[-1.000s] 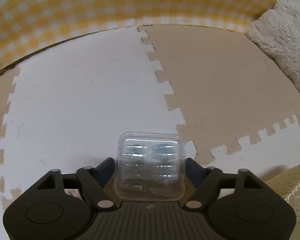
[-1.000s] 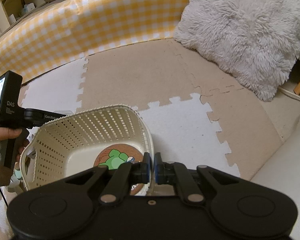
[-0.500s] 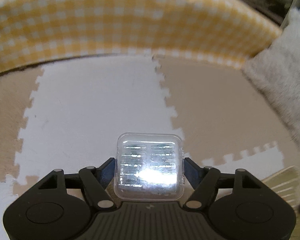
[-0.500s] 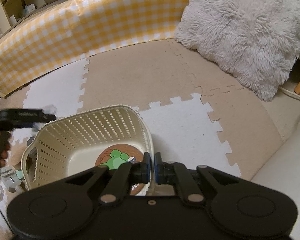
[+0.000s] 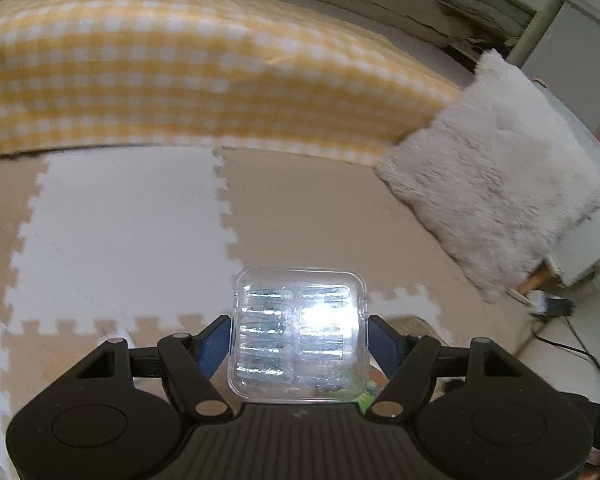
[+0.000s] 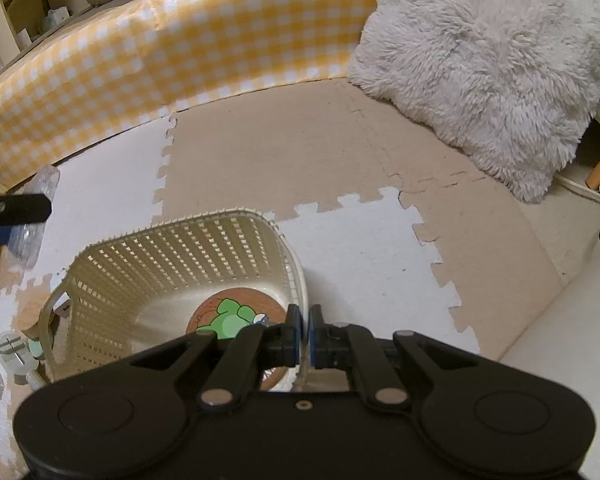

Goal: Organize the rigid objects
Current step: 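Lift the clear box with the left tool and carry it toward the basket, then lower the clear box onto the coaster in the basket and open the left tool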

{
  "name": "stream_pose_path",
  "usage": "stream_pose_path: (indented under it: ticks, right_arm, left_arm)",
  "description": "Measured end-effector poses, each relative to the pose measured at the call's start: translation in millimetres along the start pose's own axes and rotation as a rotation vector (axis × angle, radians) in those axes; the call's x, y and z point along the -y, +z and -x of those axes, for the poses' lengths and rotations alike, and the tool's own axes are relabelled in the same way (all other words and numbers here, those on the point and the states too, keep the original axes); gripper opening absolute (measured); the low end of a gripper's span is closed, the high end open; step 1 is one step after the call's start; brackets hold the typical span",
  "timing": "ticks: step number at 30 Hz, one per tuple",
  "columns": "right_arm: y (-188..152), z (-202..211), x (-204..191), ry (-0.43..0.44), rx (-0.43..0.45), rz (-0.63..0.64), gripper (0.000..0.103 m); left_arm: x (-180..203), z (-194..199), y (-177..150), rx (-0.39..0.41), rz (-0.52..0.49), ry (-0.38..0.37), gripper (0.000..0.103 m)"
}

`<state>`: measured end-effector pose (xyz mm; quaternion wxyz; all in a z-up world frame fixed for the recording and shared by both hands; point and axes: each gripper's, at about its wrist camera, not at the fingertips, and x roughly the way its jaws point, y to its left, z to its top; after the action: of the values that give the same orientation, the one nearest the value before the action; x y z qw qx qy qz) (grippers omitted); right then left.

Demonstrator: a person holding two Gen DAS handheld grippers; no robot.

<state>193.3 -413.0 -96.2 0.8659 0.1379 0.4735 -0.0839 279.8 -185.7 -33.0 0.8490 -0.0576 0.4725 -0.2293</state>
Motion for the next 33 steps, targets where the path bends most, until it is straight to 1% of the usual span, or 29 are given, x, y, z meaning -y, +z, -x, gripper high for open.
stream_pose_path:
  ticks: [5,10,15,17,21,24,29,33]
  right_arm:
    - [0,0,0,-0.001,0.000,-0.003,0.005]
    - [0,0,0,0.008,-0.002,-0.003,0.005]
    - [-1,1,0,0.006,-0.004,0.007,0.005]
    - [0,1,0,0.009,-0.005,0.003,0.005]
    - [0,1,0,0.008,-0.008,0.003,0.004]
    - [1,1,0,0.009,-0.008,0.002,0.004]
    - [0,1,2,0.020,-0.015,-0.002,0.004]
    - [0,1,1,0.019,-0.016,0.004,0.005]
  left_arm:
    - [19,-18,-19,-0.085,0.056,-0.067,0.073]
    - [32,-47,-35,-0.180,0.127,-0.102,0.073]
    - [42,-70,-43,-0.226,0.154,-0.080,0.073]
    - [45,-80,-42,-0.236,0.160,-0.057,0.073]
    - [52,-102,-44,-0.260,0.145,0.015,0.073]
    - [52,-116,-47,-0.283,0.173,0.026,0.073]
    - [53,-136,-50,-0.287,0.177,0.061,0.073]
    - [51,-144,-52,-0.286,0.189,0.067,0.073]
